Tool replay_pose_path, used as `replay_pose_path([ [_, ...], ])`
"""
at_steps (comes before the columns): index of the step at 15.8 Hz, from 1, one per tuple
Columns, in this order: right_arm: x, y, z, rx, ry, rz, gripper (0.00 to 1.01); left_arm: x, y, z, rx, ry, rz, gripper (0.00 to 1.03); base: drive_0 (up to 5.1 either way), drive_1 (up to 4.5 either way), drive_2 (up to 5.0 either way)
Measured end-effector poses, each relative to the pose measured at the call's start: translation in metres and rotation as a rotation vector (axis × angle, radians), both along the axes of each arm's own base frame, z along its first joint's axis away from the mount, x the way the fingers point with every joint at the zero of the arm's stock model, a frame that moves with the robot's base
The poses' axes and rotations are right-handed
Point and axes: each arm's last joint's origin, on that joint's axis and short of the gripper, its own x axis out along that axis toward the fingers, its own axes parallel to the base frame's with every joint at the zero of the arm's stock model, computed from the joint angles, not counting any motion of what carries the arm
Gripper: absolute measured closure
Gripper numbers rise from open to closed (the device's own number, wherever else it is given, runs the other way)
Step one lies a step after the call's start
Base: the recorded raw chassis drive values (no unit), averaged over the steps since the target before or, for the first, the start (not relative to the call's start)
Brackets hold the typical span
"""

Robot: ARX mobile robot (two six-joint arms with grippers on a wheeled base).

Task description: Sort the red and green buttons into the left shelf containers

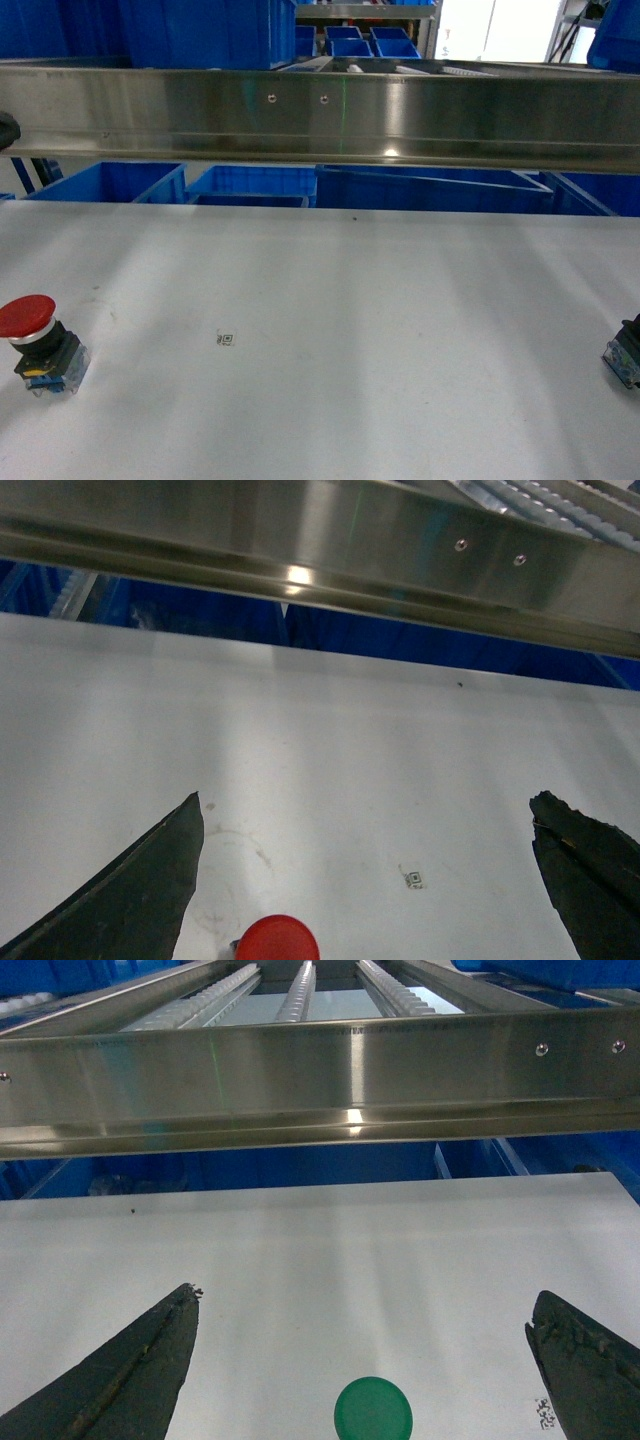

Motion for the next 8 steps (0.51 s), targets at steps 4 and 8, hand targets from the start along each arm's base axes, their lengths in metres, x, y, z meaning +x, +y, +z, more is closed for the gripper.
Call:
replay_pose_path([
  [4, -0.001, -0.002, -0.017, 0.024, 0.101, 0.042, 0.03, 0.0, 0.0, 0.001, -0.001, -0.001, -0.003, 0.05, 0.0, 0.0, 0.0],
  [8, 0.018, 0.0, -0.061, 0.01, 0.268, 0.009, 0.03, 0.0, 0.0, 0.0, -0.002, 0.003, -0.003, 0.05, 0.0, 0.0, 0.0],
])
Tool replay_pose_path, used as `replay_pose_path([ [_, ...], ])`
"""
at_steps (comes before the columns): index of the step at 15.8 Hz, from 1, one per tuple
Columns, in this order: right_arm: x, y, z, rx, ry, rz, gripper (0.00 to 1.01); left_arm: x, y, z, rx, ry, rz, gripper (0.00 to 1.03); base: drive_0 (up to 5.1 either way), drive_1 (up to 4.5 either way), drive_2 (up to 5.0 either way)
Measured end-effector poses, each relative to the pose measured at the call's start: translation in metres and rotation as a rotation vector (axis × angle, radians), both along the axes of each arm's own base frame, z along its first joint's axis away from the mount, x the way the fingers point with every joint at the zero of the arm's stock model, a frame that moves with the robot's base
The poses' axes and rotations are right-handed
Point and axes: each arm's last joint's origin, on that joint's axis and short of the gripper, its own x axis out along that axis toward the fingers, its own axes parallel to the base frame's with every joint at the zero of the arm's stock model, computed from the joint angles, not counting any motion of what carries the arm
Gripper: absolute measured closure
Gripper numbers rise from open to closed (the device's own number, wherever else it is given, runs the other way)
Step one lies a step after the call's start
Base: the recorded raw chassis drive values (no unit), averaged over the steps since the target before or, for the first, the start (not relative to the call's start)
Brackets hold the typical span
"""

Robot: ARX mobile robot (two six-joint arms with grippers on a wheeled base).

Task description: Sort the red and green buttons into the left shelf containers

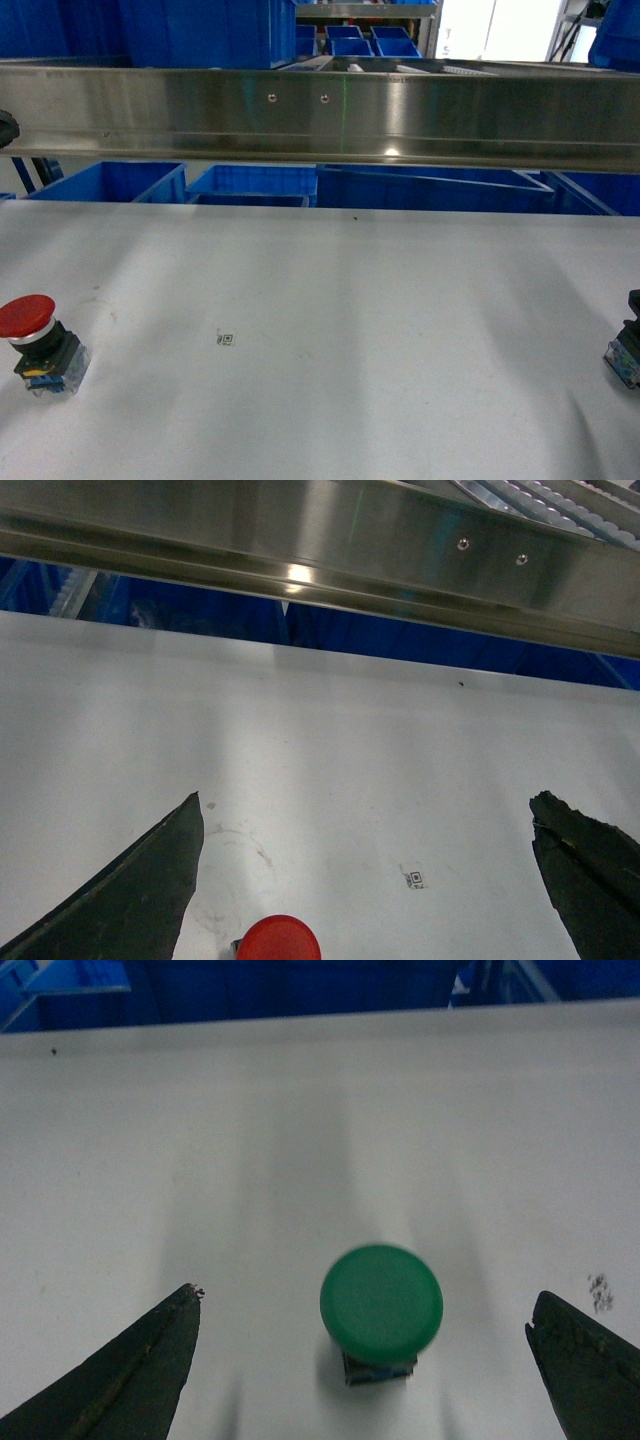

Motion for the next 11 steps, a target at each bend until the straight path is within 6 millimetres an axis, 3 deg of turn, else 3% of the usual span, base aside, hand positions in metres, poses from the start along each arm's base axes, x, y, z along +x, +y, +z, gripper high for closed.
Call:
replay_pose_path([
  [2, 0.016, 0.004, 0.005, -0.037, -0.037, -0.006, 0.03, 0.0, 0.0, 0.0, 0.0, -0.001, 0.0, 0.05, 0.0, 0.0, 0.0],
  [5, 0.028, -0.003, -0.015, -0.031, 0.052, -0.027, 0.03, 0.0, 0.0, 0.0, 0.0, -0.001, 0.0, 0.05, 0.0, 0.0, 0.0],
  [8, 0.039, -0.008, -0.009, -0.017, 0.011, -0.06, 0.03, 0.0, 0.0, 0.0, 0.0, -0.002, 0.0, 0.05, 0.0, 0.0, 0.0],
  [11, 0.054, -0.006, -0.04, 0.006, 0.096, -0.047, 0.03, 0.0, 0.0, 0.0, 0.0, -0.002, 0.0, 0.05, 0.0, 0.0, 0.0],
])
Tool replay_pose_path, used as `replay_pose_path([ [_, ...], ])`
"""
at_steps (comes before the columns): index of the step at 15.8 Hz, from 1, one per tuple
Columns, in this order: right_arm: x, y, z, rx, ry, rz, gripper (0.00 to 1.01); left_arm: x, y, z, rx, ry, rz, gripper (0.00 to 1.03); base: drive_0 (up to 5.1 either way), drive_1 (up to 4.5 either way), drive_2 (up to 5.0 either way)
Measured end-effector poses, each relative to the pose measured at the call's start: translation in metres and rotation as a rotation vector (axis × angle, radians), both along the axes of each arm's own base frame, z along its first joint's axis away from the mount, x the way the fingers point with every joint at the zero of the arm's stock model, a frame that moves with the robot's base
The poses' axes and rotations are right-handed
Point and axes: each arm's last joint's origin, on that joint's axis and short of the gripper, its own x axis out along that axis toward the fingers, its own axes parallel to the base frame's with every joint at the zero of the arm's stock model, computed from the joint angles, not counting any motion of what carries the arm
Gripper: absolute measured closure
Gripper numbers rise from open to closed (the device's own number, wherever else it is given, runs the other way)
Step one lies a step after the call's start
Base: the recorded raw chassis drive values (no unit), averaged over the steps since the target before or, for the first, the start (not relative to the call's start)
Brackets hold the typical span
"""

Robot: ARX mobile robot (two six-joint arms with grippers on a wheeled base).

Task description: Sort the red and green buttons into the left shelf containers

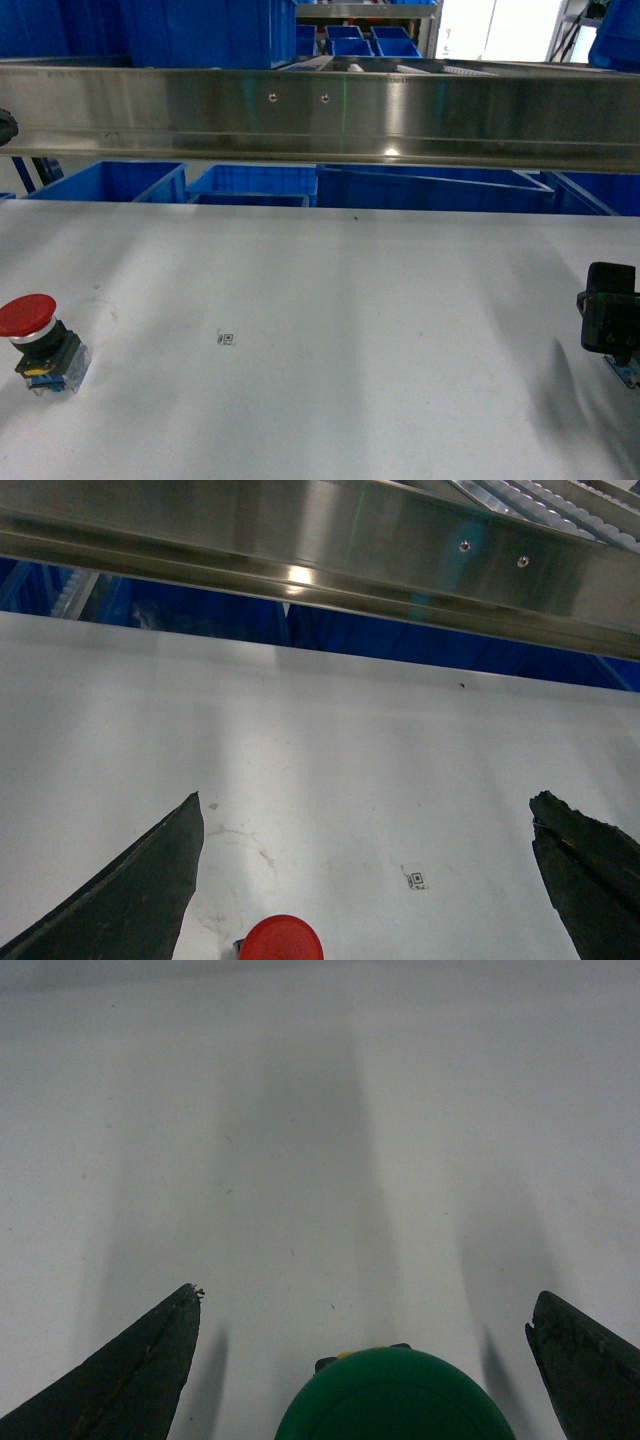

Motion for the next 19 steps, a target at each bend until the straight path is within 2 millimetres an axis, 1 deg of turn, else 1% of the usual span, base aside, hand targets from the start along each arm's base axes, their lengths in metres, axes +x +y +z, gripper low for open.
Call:
replay_pose_path([
  [3, 0.018, -0.001, -0.008, -0.005, -0.004, 0.001, 0.03, 0.0, 0.0, 0.0, 0.0, 0.0, 0.0, 0.05, 0.0, 0.0, 0.0],
  [6, 0.021, -0.004, -0.026, -0.024, 0.042, 0.002, 0.04, 0.0, 0.0, 0.0, 0.0, -0.001, 0.0, 0.05, 0.0, 0.0, 0.0],
  [7, 0.022, -0.005, -0.027, -0.029, 0.032, 0.005, 0.18, 0.0, 0.0, 0.0, 0.0, 0.0, 0.0, 0.05, 0.0, 0.0, 0.0],
  [9, 0.024, -0.004, -0.026, -0.033, 0.002, 0.012, 0.4, 0.0, 0.0, 0.0, 0.0, 0.0, 0.0, 0.05, 0.0, 0.0, 0.0],
  [10, 0.023, -0.004, -0.028, -0.037, -0.003, 0.015, 0.52, 0.0, 0.0, 0.0, 0.0, -0.001, 0.0, 0.05, 0.0, 0.0, 0.0],
  [12, 0.021, -0.004, -0.029, -0.038, -0.004, 0.026, 0.73, 0.0, 0.0, 0.0, 0.0, 0.0, 0.0, 0.05, 0.0, 0.0, 0.0],
  [13, 0.02, -0.004, -0.029, -0.043, -0.007, 0.03, 0.76, 0.0, 0.0, 0.0, 0.0, 0.0, 0.0, 0.05, 0.0, 0.0, 0.0],
  [19, 0.013, -0.003, -0.025, -0.046, -0.013, 0.036, 0.76, 0.0, 0.0, 0.0, 0.0, 0.0, 0.0, 0.05, 0.0, 0.0, 0.0],
])
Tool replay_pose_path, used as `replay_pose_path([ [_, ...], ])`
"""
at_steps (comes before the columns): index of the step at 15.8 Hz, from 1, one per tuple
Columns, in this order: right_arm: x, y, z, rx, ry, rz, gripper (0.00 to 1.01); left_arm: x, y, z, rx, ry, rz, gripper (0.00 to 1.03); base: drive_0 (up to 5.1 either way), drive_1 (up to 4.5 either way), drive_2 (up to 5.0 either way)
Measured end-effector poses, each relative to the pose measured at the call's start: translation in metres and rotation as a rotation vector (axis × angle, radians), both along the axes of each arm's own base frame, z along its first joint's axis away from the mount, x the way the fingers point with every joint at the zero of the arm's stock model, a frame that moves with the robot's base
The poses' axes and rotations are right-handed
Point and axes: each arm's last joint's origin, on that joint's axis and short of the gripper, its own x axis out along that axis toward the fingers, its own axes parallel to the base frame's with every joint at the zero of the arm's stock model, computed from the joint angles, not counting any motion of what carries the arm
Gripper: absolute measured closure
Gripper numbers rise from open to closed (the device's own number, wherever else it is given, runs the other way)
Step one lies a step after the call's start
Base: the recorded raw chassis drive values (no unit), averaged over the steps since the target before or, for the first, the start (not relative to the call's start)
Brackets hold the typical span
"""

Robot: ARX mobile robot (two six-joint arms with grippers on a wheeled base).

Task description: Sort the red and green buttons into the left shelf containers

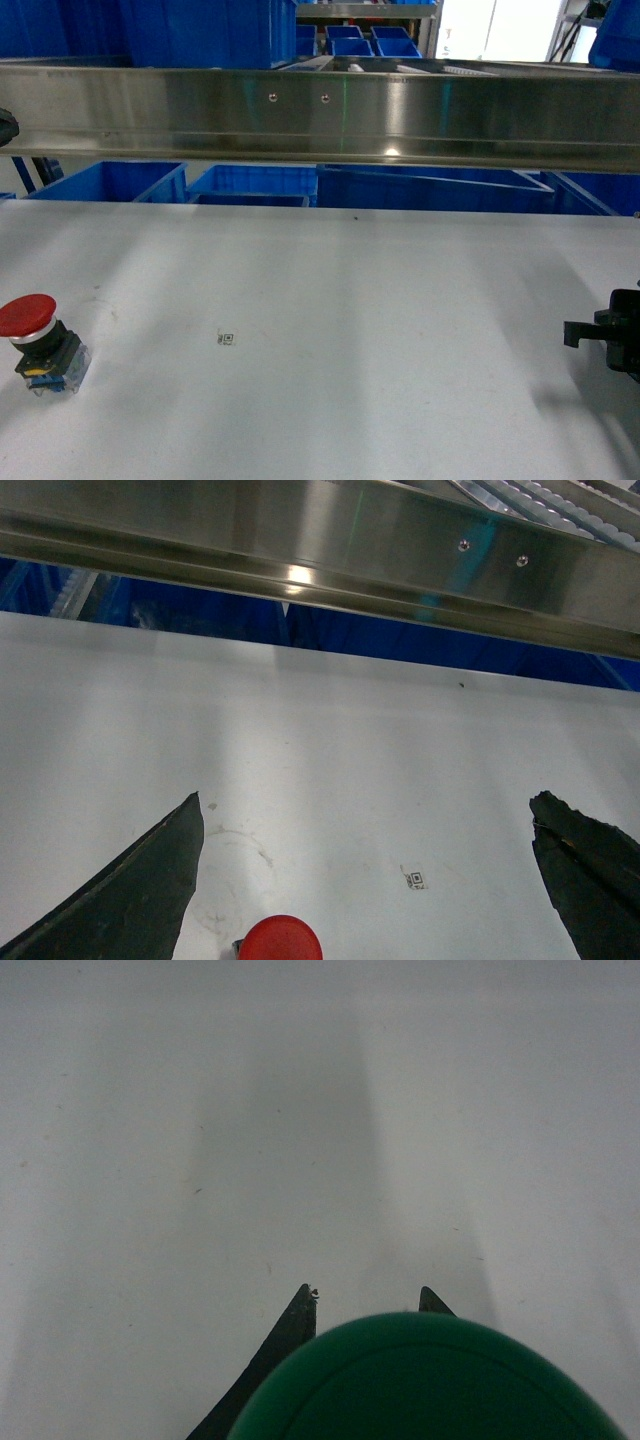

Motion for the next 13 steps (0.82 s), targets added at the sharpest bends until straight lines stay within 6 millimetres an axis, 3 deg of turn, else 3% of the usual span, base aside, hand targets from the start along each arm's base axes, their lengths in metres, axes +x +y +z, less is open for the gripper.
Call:
replay_pose_path([
  [2, -0.01, 0.001, 0.011, -0.011, -0.04, 0.02, 0.76, 0.0, 0.0, 0.0, 0.0, 0.0, 0.0, 0.05, 0.0, 0.0, 0.0],
  [5, -0.05, 0.001, 0.047, -0.008, -0.12, 0.101, 0.76, 0.0, 0.0, 0.0, 0.0, 0.0, 0.0, 0.05, 0.0, 0.0, 0.0],
  [7, -0.087, 0.002, 0.091, 0.023, -0.212, 0.187, 0.76, 0.0, 0.0, 0.0, 0.0, 0.0, 0.0, 0.05, 0.0, 0.0, 0.0],
  [9, -0.105, 0.003, 0.136, 0.019, -0.429, 0.211, 0.76, 0.0, 0.0, 0.0, 0.0, 0.0, 0.0, 0.05, 0.0, 0.0, 0.0],
  [11, -0.104, 0.003, 0.134, 0.02, -0.412, 0.212, 0.76, 0.009, -0.004, -0.011, -0.037, 0.091, -0.056, 0.05, 0.0, 0.0, 0.0],
  [13, -0.104, 0.003, 0.125, 0.022, -0.371, 0.212, 0.76, 0.024, -0.011, -0.046, -0.019, 0.213, -0.071, 0.05, 0.0, 0.0, 0.0],
])
